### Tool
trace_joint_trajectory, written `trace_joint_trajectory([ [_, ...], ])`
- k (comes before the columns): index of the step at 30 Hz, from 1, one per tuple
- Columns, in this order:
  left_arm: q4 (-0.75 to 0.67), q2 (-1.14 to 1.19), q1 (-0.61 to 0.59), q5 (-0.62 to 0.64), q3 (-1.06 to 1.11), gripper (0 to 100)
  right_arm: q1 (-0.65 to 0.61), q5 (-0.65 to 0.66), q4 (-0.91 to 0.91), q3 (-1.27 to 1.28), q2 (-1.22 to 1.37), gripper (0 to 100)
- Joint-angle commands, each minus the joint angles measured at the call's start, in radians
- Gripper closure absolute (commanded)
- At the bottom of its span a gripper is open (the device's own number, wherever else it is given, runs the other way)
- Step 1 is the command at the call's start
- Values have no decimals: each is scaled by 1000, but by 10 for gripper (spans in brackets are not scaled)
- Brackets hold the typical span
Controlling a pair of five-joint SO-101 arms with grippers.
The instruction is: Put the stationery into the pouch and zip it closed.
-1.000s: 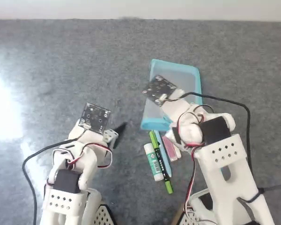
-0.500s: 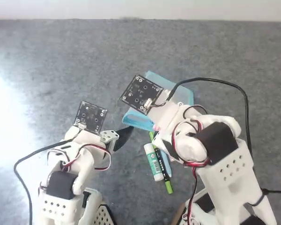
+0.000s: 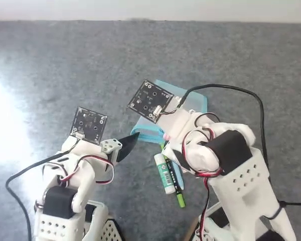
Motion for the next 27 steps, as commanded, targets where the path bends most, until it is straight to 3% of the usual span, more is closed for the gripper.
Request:
trace_joint_trajectory([
  [1, -68, 11, -6, -6, 10, 662, -7, -11, -27, -11, -4, 991],
  [13, -216, 14, -5, -6, 142, 662, -148, -28, 28, -63, -10, 991],
  [18, -262, 14, 48, -6, 191, 678, -186, -28, 58, -98, -10, 991],
  [27, -267, 8, 41, -21, 191, 968, -133, -20, 61, -51, -10, 991],
])
